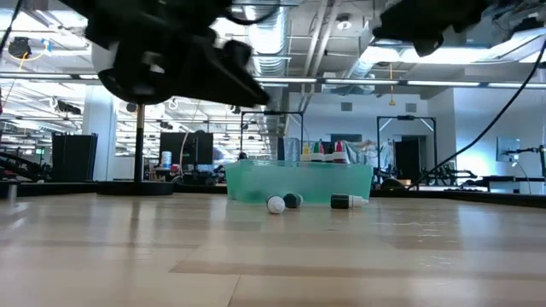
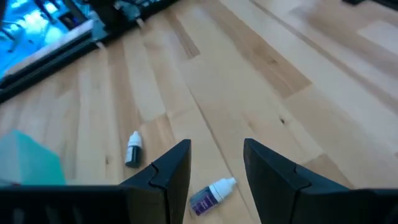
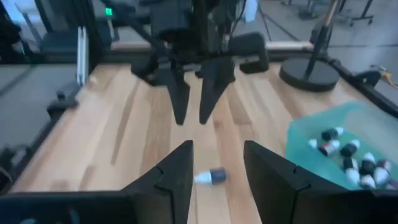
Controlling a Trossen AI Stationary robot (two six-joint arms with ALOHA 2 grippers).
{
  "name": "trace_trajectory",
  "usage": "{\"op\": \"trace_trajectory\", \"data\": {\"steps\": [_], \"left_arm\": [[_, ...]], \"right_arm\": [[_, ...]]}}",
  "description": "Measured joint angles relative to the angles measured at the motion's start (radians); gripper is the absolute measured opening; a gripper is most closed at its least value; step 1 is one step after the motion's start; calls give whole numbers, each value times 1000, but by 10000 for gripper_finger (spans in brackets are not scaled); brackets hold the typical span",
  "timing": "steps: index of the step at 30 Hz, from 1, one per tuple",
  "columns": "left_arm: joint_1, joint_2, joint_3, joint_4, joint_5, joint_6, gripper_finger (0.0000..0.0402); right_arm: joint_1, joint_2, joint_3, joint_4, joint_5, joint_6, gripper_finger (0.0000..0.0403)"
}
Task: Pick & Place food coloring
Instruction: Put the purple food coloring bottle into the green bin
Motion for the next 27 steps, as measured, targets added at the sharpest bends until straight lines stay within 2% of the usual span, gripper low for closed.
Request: {"op": "trace_trajectory", "data": {"steps": [3, 8, 16, 22, 27], "left_arm": [[15, 68, 63, -37, 40, 33, 142], [22, 179, 180, -174, 40, 93, 142], [60, 275, 325, -361, 69, 188, 142], [107, 333, 377, -428, 147, 209, 142], [120, 336, 381, -439, 163, 226, 142]], "right_arm": [[11, 8, 1, -20, 4, -7, 133], [13, 10, 0, -45, 4, -25, 134], [17, 12, 0, -82, 3, -26, 129], [17, 13, 0, -91, -3, -25, 127], [17, 13, -3, -99, -11, -18, 127]]}}
